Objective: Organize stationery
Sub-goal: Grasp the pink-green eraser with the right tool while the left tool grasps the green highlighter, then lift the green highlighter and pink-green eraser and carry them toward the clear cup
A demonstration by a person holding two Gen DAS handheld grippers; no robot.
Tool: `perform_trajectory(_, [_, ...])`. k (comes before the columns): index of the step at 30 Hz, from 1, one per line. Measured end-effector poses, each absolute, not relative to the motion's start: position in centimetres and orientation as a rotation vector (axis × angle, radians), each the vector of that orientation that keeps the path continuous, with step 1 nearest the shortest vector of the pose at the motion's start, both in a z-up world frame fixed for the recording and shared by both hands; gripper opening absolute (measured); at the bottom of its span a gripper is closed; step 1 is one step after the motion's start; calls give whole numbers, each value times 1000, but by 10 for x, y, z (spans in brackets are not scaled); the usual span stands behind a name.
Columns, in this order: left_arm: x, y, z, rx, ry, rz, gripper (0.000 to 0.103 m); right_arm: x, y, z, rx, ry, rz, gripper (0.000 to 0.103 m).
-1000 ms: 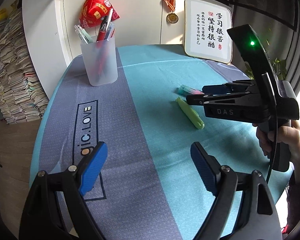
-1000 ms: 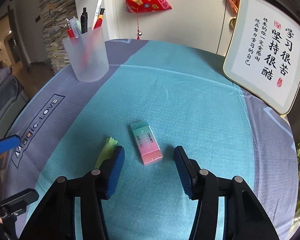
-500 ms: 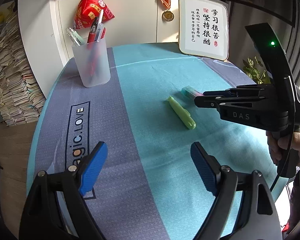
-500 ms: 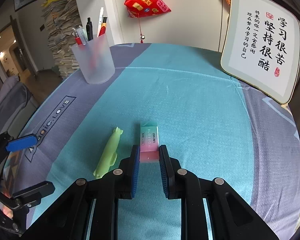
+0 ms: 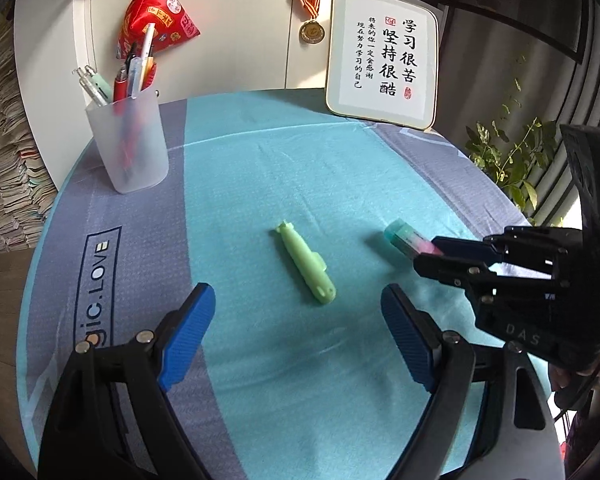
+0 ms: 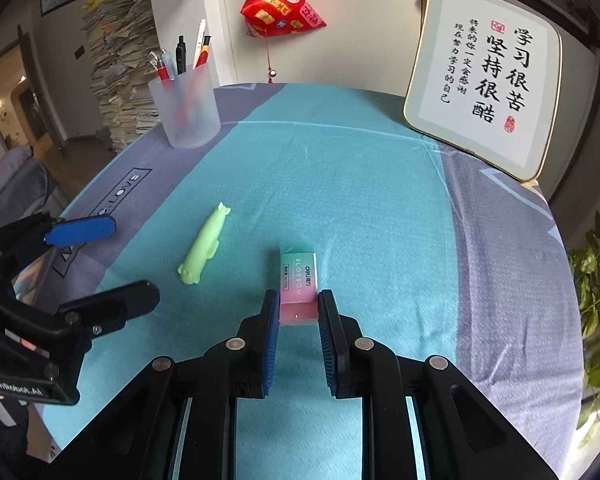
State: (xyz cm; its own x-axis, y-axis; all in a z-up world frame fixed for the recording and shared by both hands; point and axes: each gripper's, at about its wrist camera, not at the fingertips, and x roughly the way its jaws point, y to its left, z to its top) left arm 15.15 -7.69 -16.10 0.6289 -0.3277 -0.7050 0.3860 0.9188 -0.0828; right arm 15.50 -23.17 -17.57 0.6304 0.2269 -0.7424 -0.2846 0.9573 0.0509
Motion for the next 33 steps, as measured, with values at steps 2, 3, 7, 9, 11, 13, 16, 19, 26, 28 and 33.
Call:
perform_trajectory(2, [155,-85,-164,79,779,-403,84,152,-239,-178,-54,847,291,21])
perform_trajectory(3, [158,-89,-167,89,784,-389,84,151,-242,-179,-46,849,286,21])
perform_trajectory(7, [175,-101,-184,106,880,-372,80,146,-255,-183,0,845,286,21])
perform_trajectory(9, [177,-101,-182,101,865,-378,69,145,-261,-183,20,840,287,21])
perform_trajectory(11, [179,-107,-184,155,864,-338,63,145,-265,-183,41,837,288,21])
perform_trajectory(13, [177,-110,-183,158,852,-335,46,145,-268,-184,55,837,291,21])
perform_trajectory(16, [178,-107,-181,129,849,-324,16,144,-270,-184,64,834,296,21])
perform_trajectory(19, [177,-108,-180,130,848,-329,16,142,-271,-183,69,832,300,21])
perform_trajectory(26, [172,-113,-180,150,843,-348,15,140,-274,-184,87,830,301,21])
perform_trajectory(28, [171,-113,-180,142,845,-358,15,139,-274,-183,84,829,299,21])
perform_trajectory(33, [167,-112,-177,143,835,-359,15,136,-273,-181,79,825,297,21])
